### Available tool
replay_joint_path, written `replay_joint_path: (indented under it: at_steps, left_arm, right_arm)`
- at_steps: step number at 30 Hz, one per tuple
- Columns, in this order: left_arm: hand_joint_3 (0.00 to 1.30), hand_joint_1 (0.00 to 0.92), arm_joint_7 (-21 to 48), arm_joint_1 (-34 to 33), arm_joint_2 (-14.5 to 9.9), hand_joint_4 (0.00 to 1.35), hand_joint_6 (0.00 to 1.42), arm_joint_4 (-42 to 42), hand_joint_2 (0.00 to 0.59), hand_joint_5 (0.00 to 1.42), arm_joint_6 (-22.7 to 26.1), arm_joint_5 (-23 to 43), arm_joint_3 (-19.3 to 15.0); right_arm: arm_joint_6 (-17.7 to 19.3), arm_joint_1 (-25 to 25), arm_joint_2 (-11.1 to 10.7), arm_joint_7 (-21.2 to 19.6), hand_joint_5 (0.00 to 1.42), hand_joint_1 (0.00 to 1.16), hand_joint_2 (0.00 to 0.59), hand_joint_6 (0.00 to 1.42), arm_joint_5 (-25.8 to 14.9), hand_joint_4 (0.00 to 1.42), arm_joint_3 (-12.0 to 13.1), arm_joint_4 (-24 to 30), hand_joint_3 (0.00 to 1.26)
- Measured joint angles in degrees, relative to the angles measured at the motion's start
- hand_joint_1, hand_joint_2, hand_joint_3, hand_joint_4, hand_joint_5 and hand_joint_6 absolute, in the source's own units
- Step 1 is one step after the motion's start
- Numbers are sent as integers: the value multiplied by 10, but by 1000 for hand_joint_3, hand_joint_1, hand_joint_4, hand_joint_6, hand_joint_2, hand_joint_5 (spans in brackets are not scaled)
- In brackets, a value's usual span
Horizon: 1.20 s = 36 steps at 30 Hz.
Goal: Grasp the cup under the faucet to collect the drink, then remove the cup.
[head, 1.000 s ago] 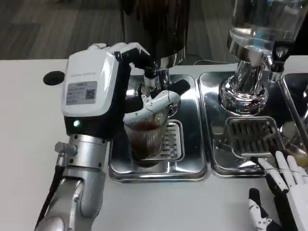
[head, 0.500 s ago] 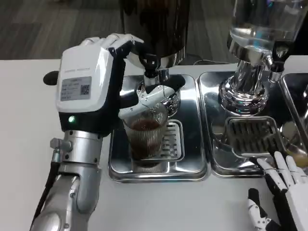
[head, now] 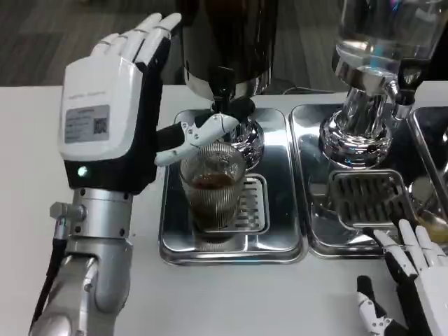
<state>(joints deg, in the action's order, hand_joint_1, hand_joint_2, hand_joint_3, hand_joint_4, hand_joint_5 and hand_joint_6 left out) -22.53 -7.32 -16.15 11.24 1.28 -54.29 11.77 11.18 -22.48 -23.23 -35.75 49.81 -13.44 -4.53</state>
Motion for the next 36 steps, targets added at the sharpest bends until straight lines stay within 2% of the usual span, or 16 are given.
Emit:
replay_joint_path:
  at_steps: [4,6,9,13,19,22,28,36]
  left_arm:
    - [216,0,-6,40,-12,18,207,48,56,226,-2,-30,0]
    - [216,0,-12,77,-14,15,205,86,56,223,-6,-47,1]
    - [207,0,-25,137,-14,7,190,120,55,214,-19,-49,-1]
    - [206,0,-47,233,-17,7,151,130,55,185,-38,-49,-9]
    - [206,0,-88,321,-22,7,85,137,57,154,-69,-46,-31]
    - [215,0,-110,363,-20,5,54,119,56,130,-79,-45,-32]
    - [215,0,-144,385,-8,0,36,57,57,116,-86,-45,-21]
    - [243,0,-159,375,-17,0,13,-42,66,103,-100,-36,-14]
  right_arm:
    - [-23,-6,1,6,0,225,368,37,15,0,0,18,123]
    - [-40,-13,1,10,0,228,365,35,25,0,0,38,110]
    - [-46,-19,0,16,0,235,351,35,26,0,4,59,105]
    - [-47,-25,-3,21,0,237,332,34,27,0,13,78,102]
    - [-52,-24,-4,46,0,257,310,18,37,0,15,109,56]
    - [-53,-15,-3,68,0,317,318,31,35,0,17,119,36]
    - [-56,-6,7,105,0,401,287,48,-2,0,34,152,0]
    - [-61,20,23,186,0,442,206,49,-76,0,55,190,0]
